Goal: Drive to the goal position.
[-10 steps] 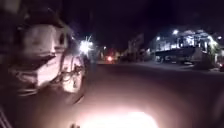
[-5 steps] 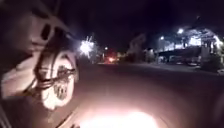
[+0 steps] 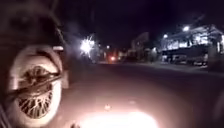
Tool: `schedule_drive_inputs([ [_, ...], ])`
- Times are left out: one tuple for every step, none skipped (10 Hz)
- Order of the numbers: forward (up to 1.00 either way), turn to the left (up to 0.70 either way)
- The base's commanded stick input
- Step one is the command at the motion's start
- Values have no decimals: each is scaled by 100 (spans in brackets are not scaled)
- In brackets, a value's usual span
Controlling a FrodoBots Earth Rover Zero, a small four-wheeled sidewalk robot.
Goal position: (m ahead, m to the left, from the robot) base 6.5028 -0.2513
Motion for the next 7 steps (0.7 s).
schedule_drive_inputs([
  [100, -17],
  [100, -27],
  [100, -27],
  [100, -27],
  [100, -14],
  [100, 0],
  [100, 0],
])
